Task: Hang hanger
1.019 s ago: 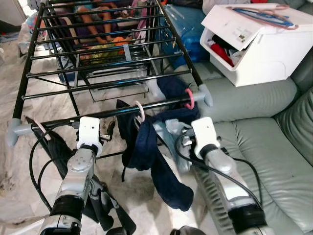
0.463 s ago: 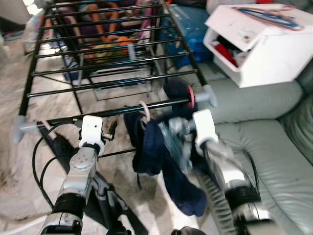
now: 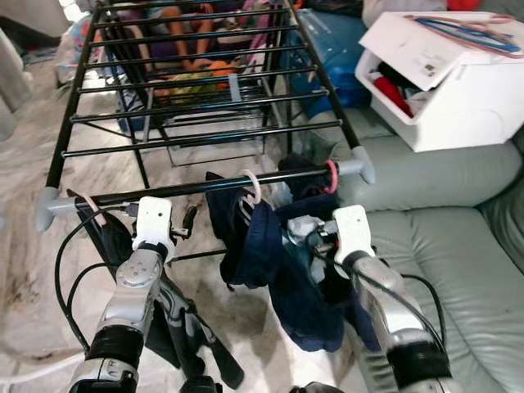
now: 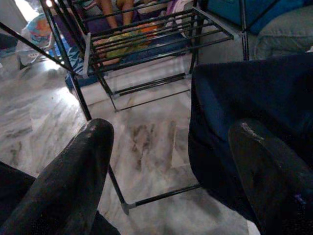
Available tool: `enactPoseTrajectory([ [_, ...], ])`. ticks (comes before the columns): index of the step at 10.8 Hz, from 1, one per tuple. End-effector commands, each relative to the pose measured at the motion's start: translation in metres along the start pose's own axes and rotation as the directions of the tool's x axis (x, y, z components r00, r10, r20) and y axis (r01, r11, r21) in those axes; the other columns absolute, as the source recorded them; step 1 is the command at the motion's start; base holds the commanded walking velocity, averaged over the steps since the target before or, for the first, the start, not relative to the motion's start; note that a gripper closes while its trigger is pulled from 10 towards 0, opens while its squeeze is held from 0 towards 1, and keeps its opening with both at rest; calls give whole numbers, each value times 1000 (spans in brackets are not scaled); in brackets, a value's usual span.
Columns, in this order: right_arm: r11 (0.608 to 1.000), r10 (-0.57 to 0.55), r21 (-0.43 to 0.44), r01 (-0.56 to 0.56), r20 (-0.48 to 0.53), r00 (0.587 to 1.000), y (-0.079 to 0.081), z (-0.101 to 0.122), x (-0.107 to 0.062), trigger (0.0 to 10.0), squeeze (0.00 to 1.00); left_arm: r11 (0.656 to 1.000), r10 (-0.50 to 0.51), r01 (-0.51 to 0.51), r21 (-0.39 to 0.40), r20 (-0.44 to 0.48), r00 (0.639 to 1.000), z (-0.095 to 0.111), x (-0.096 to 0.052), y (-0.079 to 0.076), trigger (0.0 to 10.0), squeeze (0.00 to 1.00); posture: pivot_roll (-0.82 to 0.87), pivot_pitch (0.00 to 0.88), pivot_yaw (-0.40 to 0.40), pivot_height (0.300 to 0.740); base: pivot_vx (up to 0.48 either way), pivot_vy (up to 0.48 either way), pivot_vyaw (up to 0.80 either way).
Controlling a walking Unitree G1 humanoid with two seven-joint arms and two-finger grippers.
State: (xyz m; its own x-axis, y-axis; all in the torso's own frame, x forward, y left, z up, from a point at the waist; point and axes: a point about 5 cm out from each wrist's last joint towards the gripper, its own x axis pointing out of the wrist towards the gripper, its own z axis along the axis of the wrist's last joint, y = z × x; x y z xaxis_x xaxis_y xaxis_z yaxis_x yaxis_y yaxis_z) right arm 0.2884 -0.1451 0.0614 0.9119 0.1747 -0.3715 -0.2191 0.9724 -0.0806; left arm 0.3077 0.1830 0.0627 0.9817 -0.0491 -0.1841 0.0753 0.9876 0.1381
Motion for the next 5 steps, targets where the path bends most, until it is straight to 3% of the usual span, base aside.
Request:
enactPoseTrajectory([
  [1, 1000, -21, 4, 21, -40, 999, -3, -9, -5, 10000, 0, 1000, 1, -1, -4, -6, 1000, 2, 2, 0, 10000, 0, -71, 6, 23, 740, 0, 0, 0],
  [5, 995, -88, 37, 91, -67, 994, -10, -10, -5, 10000, 0, 1000, -3, 3, 5, -4, 1000, 3, 3, 1, 10000, 0, -70, 5, 27, 740, 0, 0, 0],
])
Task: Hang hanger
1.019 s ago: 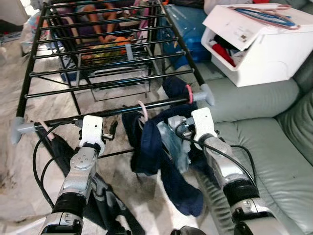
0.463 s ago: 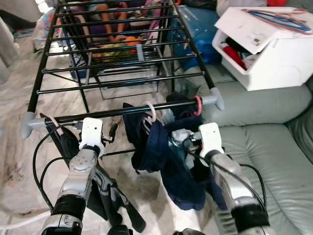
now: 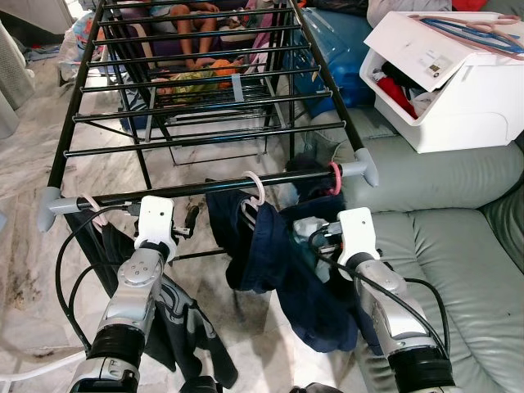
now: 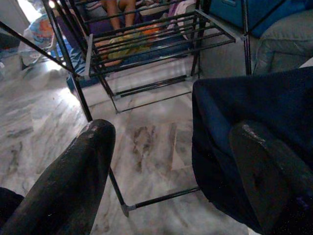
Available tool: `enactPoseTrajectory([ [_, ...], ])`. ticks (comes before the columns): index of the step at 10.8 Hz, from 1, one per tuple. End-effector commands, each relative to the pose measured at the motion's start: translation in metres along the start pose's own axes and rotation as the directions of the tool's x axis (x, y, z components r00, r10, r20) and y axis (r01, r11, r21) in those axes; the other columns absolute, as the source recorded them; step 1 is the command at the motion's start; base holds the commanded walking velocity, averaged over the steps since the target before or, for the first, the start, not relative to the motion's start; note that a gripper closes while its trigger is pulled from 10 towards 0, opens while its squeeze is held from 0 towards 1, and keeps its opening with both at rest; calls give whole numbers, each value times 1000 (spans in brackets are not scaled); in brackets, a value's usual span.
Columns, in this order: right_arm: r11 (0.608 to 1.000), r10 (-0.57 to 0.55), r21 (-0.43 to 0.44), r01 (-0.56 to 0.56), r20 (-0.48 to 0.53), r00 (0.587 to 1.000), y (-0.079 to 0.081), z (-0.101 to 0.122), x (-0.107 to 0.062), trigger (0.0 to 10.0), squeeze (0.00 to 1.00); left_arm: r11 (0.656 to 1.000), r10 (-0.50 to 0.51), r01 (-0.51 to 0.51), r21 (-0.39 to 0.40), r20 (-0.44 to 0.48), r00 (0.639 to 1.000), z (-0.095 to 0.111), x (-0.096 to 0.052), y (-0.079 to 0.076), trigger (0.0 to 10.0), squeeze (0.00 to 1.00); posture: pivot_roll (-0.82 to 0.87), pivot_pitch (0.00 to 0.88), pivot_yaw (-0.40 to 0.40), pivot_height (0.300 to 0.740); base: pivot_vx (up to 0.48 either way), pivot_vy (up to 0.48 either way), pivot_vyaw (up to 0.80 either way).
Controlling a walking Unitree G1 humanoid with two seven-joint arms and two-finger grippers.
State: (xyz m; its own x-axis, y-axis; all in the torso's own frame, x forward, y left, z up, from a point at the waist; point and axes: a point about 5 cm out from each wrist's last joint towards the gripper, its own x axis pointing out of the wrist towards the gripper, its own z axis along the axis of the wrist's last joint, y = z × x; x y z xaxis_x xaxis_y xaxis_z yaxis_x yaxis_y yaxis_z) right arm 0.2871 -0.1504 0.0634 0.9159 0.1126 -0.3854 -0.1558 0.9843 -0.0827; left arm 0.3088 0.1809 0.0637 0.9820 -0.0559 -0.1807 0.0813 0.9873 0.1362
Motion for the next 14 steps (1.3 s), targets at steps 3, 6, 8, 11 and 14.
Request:
enactPoseTrajectory([
  [3, 993, -104, 47, 106, -44, 994, -20, -4, 6, 10000, 0, 1000, 1, -1, 12, -12, 1000, 1, 2, 1, 10000, 0, -67, 7, 26, 740, 0, 0, 0],
  [6, 995, -65, 73, 71, -85, 994, -16, -9, 8, 10000, 0, 1000, 3, -3, 14, -13, 1000, 1, 2, 1, 10000, 0, -66, 6, 24, 740, 0, 0, 0],
  [8, 992, -72, 98, 80, -79, 994, -16, -11, 7, 10000, 1000, 1000, -5, 5, 13, -20, 1000, 0, 2, 0, 10000, 0, -69, 9, 23, 740, 0, 0, 0],
  [11, 992, -90, 83, 90, 4, 996, -21, -6, -1, 10000, 1000, 1000, 1, -1, 8, -25, 1000, -1, 1, 0, 10000, 0, -69, 6, 22, 740, 0, 0, 0],
  [14, 995, -85, 56, 77, 137, 987, -24, -1, -22, 10000, 1000, 1000, 2, -2, 4, -33, 999, -3, 0, 1, 10000, 0, -86, 0, 33, 740, 0, 0, 0],
])
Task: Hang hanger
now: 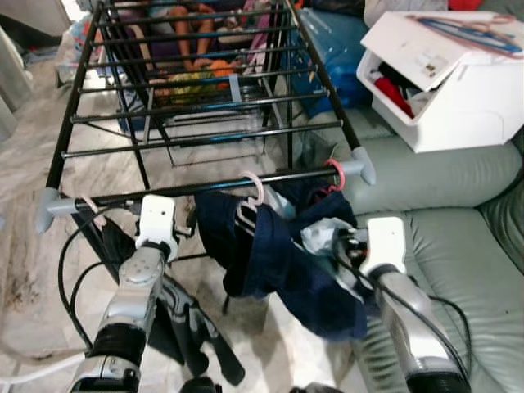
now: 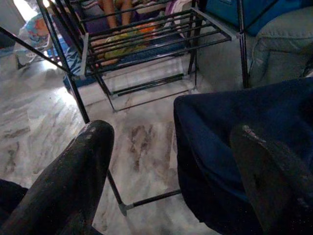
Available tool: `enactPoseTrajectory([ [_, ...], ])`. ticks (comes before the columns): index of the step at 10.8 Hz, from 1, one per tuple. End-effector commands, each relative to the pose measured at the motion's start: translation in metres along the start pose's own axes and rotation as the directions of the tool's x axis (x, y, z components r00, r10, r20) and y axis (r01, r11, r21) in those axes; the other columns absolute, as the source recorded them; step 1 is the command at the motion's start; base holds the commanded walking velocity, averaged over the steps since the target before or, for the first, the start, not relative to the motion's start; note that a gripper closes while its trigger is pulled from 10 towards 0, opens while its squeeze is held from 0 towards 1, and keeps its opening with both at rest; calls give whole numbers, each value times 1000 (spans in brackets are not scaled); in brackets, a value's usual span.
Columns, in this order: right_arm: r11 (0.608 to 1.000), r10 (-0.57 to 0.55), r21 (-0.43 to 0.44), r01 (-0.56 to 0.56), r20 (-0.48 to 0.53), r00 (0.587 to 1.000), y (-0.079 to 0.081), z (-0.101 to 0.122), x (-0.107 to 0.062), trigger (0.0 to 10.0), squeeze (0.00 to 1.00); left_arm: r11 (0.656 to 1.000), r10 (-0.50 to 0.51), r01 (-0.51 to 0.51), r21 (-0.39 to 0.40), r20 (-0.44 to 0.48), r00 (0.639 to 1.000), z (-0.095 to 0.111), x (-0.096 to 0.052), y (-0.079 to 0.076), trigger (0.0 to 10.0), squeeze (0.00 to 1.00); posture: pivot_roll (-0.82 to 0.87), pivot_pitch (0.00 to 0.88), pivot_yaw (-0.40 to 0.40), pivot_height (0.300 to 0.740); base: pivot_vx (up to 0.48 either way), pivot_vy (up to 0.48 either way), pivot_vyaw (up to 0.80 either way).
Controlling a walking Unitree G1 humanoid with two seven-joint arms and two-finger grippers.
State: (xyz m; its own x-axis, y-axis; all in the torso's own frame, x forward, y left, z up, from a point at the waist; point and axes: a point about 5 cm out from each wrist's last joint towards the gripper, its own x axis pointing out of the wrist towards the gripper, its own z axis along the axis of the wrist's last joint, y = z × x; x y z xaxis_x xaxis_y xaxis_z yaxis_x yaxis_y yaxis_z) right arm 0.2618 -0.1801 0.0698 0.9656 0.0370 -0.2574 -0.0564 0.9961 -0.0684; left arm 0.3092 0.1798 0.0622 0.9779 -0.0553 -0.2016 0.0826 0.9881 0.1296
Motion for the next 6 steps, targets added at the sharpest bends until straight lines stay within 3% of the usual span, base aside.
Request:
enactPoseTrajectory([
  [1, 1000, -10, -5, 10, 57, 998, -4, 11, -4, 10000, 1000, 1000, 14, -14, -20, -32, 999, -5, -2, 5, 10000, 0, -94, 0, 38, 740, 0, 0, 0],
  [4, 995, -58, 91, 48, 116, 992, -10, 16, -20, 10000, 1000, 998, 57, -60, -34, -87, 995, -15, -10, 15, 10000, 0, -105, 0, 40, 740, 0, 0, 0],
  [6, 993, -79, 101, 60, 191, 978, -9, 31, -28, 10000, 1000, 997, 62, -64, -32, -65, 996, -16, -17, 23, 10000, 0, -100, 0, 34, 740, 0, 0, 0],
])
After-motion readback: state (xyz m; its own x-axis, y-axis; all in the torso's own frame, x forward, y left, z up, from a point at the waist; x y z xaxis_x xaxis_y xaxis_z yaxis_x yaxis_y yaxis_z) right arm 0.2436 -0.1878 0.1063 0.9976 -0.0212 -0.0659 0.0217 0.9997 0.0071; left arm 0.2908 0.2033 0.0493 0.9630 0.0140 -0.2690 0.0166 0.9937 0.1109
